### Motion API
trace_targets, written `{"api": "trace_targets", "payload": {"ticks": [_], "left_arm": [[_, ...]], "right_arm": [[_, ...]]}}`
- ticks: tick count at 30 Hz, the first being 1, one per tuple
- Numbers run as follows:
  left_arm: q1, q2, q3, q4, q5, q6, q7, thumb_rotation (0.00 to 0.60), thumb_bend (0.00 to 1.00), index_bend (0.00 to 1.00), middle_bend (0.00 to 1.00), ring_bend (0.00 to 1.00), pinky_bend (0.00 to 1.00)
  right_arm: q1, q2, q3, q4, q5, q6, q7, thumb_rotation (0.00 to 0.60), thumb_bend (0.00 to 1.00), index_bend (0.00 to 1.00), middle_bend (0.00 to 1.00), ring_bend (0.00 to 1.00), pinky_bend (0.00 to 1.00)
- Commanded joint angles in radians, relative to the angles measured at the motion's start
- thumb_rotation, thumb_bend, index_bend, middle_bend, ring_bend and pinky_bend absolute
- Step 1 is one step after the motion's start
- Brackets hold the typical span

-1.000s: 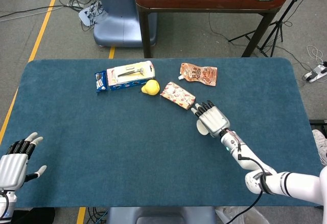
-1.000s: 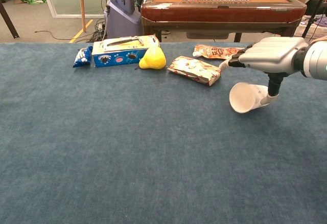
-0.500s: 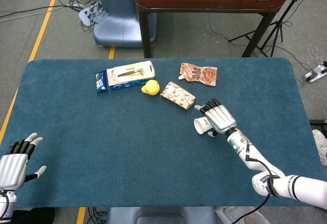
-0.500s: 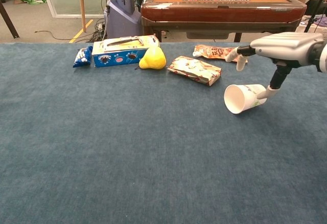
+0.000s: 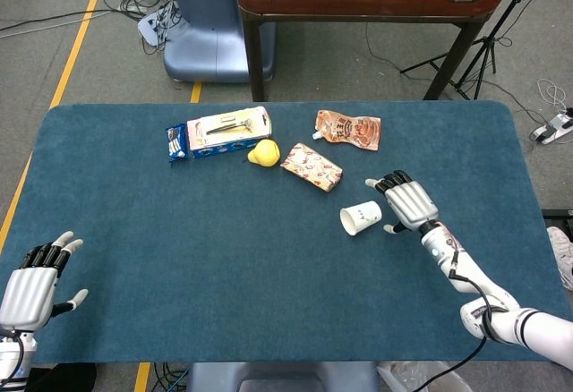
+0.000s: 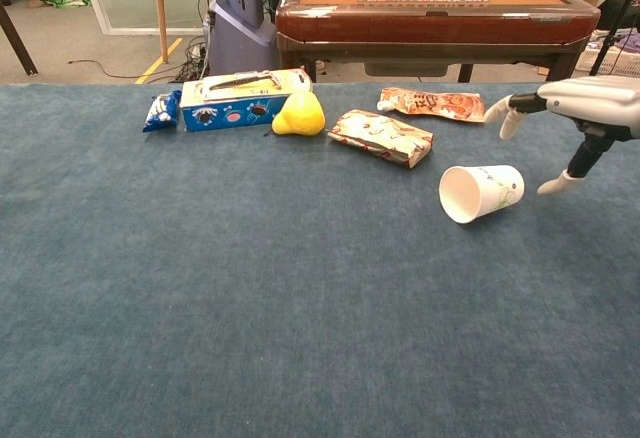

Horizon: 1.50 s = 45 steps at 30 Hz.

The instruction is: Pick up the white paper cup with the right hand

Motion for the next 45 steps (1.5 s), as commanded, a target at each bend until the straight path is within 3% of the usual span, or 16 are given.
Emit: {"api": "trace_targets", "payload": {"ticks": [1, 7, 30, 45], "left_arm": [[0.001, 0.0, 0.001, -0.004, -0.001, 0.0, 0.003, 0.6, 0.15, 0.2, 0.13, 0.16, 0.14], [0.004, 0.003, 0.002, -0.008, -0.002, 0.004, 0.007, 0.6, 0.15, 0.2, 0.13, 0.16, 0.14], [0.003, -0.002, 0.004, 0.0, -0.003, 0.0, -0.001, 0.6, 0.15, 0.2, 0.13, 0.16, 0.14], [0.003, 0.0, 0.005, 0.003, -0.006, -0.003, -0.004, 0.6, 0.15, 0.2, 0.13, 0.16, 0.14]], "right_arm": [[0.0, -0.046, -0.008, 0.06, -0.044, -0.005, 0.046, 0.6, 0.03, 0.22, 0.24, 0.14, 0.1], [0.007, -0.084, -0.014, 0.118, -0.086, -0.007, 0.063, 0.6, 0.04, 0.29, 0.24, 0.14, 0.1], [0.032, -0.148, 0.004, 0.217, -0.091, -0.064, 0.033, 0.6, 0.11, 0.32, 0.25, 0.14, 0.1], [0.032, -0.18, 0.016, 0.264, -0.097, -0.054, 0.043, 0.6, 0.14, 0.41, 0.31, 0.17, 0.1]]}}
